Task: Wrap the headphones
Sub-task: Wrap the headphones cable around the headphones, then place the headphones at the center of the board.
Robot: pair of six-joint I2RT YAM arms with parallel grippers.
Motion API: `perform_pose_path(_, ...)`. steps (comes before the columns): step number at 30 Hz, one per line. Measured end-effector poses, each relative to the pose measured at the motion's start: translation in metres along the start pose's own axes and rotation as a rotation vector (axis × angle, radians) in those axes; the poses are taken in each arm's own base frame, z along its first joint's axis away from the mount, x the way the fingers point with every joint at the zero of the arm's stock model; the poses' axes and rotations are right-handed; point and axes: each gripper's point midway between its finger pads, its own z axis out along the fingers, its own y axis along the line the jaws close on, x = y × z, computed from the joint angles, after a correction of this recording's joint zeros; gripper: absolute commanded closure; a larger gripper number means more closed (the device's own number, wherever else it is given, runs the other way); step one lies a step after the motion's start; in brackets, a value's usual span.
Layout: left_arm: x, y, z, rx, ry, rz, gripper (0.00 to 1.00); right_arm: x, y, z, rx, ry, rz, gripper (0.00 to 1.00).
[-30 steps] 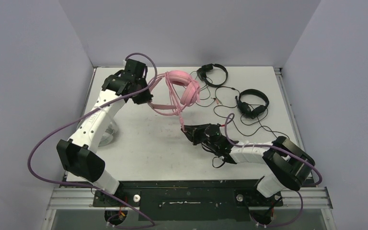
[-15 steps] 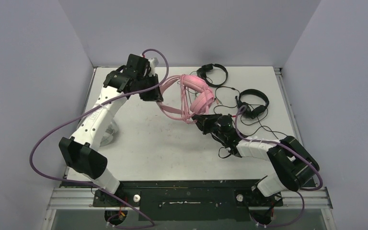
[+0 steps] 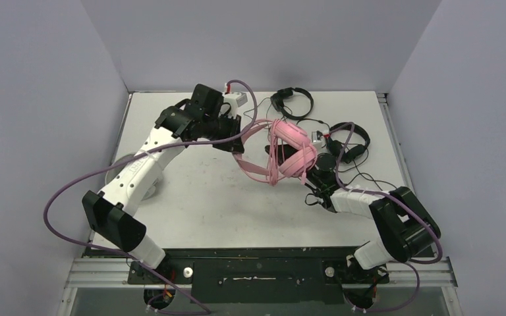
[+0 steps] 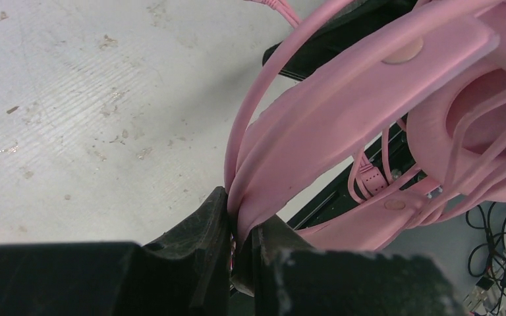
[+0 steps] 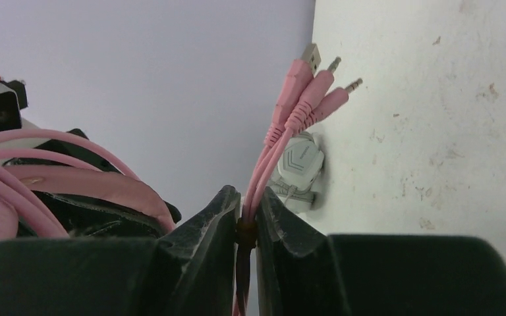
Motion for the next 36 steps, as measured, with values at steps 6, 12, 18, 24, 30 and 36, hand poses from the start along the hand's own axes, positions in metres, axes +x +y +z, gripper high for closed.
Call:
perform_pose_path(6,0.012,-0.024,0.000,0.047,0.021,0.086,1.00,-0.011,0.025,-0.016,-0.113,-0.002,-0.206,0.83)
perform_pose_path(12,0.025,-0.029,0.000,0.050,0.042,0.153,1.00,0.003,0.029,-0.025,-0.166,0.084,-0.394,0.83)
perform_pose_path(18,0.036,0.000,0.010,-0.074,0.077,0.169,1.00,0.006,0.005,-0.030,-0.101,0.115,-0.526,0.84)
perform_pose_path(24,0.064,0.028,0.037,-0.162,0.179,0.173,1.00,0.017,-0.057,-0.051,0.010,0.156,-0.553,0.87)
perform_pose_path(30,0.098,0.052,0.078,-0.208,0.295,0.193,1.00,0.031,-0.119,-0.065,0.145,0.189,-0.547,0.83)
perform_pose_path(36,0.123,0.065,0.107,-0.226,0.368,0.250,1.00,0.044,-0.163,-0.079,0.230,0.191,-0.544,0.79)
